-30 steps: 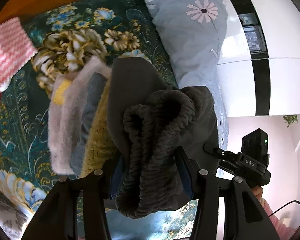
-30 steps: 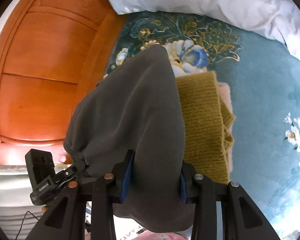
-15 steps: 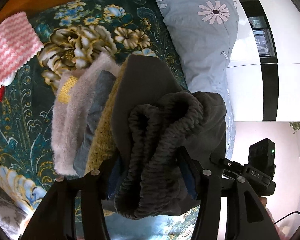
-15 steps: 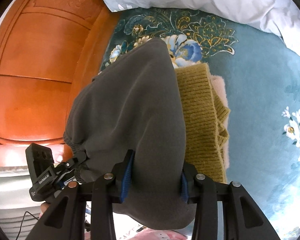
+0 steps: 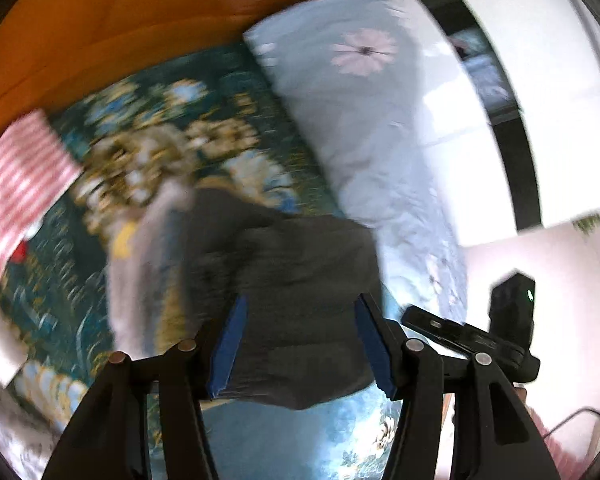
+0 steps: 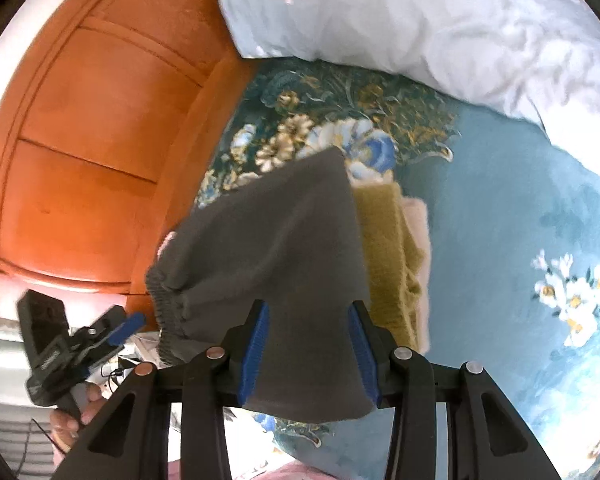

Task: Fold clothes
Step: 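Lower the sweatpants onto the mustard knit stack with both grippers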

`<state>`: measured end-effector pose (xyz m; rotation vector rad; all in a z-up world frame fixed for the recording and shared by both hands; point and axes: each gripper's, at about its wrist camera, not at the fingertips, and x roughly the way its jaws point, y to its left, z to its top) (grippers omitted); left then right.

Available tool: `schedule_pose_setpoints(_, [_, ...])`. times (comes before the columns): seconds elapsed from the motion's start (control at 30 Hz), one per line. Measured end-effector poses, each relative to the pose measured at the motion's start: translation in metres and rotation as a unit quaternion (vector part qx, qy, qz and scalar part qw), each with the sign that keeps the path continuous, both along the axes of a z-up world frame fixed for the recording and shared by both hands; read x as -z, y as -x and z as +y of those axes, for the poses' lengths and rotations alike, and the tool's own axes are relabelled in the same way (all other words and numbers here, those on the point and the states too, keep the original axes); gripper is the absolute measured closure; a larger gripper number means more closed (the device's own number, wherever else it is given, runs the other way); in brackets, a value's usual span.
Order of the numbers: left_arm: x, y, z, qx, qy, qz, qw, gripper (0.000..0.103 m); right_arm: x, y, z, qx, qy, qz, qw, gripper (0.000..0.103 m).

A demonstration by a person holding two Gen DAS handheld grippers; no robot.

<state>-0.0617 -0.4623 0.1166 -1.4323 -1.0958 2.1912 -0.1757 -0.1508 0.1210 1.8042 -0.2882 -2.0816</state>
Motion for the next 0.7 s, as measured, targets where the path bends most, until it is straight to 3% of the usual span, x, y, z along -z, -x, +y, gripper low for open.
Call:
schedule_pose_setpoints(0.1, [0.003,0.009,0.023,0.031,0.025,0.013,0.9991,0.046,-0.004,-0.001,-0.029,-0.043,0.001,0.010,0.999,0.058])
schedule_pose_setpoints(0.17, [0.018,0.014,0.026,0.033,0.040,-0.008,0.9986,0.046,0.000,-0.002,-0.048,-0.072,-0.012,0.012,0.997,0.058])
schedule_pose_setpoints(0.23, [0.039,0.016,0.020,0.024,0.028,-0.031,0.9988,0.046,0.007,-0.001,-0.057,-0.084,-0.034,0.014,0.996,0.058])
schedule_pose_setpoints(0.47, [0.072,0.020,0.001,-0.008,-0.028,-0.038,0.9989,0.046,0.048,0.023,-0.064,-0.069,-0.073,-0.023,0.995,0.056])
schedule_pose_setpoints(0.7, [0.087,0.034,0.007,-0.006,0.000,-0.025,0.9997,0.047,0.077,0.042,-0.064,-0.041,-0.066,-0.050,0.996,0.053])
